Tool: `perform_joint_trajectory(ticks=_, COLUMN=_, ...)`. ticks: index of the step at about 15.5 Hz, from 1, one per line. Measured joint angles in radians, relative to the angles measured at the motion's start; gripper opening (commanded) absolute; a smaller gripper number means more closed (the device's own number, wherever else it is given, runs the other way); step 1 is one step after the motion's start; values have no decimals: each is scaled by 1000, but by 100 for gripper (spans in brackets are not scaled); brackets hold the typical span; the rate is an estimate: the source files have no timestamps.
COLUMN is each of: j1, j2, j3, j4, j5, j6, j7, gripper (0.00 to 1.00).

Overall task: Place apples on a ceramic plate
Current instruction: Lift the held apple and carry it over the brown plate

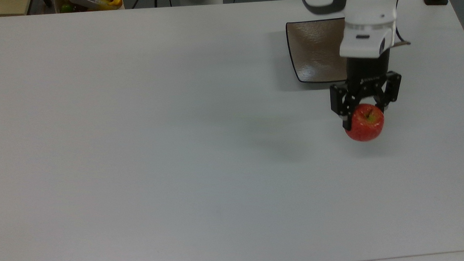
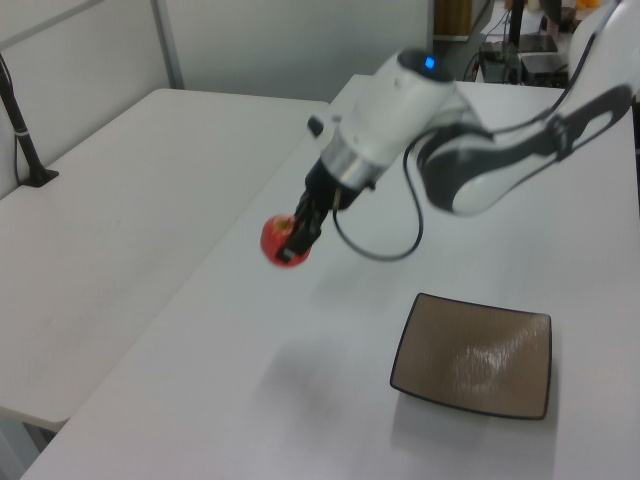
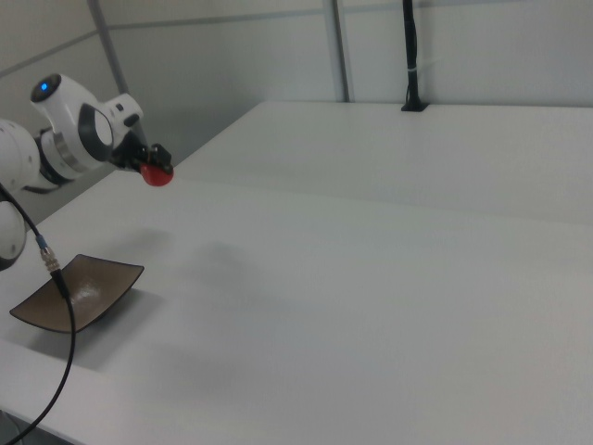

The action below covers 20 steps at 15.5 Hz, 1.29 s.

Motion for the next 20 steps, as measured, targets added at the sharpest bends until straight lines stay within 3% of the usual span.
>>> perform_joint_trajectory(ticks=5, j1=-10, j2=-239, j3=3, j4=-139, j5=63, j6=-211, j7=1, gripper=48)
perform_joint_trajectory(ticks=10, j1=-9, j2=-451, j3=10, j4=-280, j5=187, j6=-450, j7=0, gripper=52)
perform_joint_trajectory(ticks=15, j1=-7, j2=-599, j3=19, j4=-451, j5=270, j6=-525, j7=-52, gripper=52)
perform_joint_trajectory(ticks=18, j1=-11, j2=-647, j3=63, j4=-555, j5=282, j6=-525, j7=-109, gripper=52)
perform_joint_trajectory(ticks=20, j1=-37, j2=-651, j3=123, j4=-604, j5=283, j6=-525, j7=-139, gripper=52)
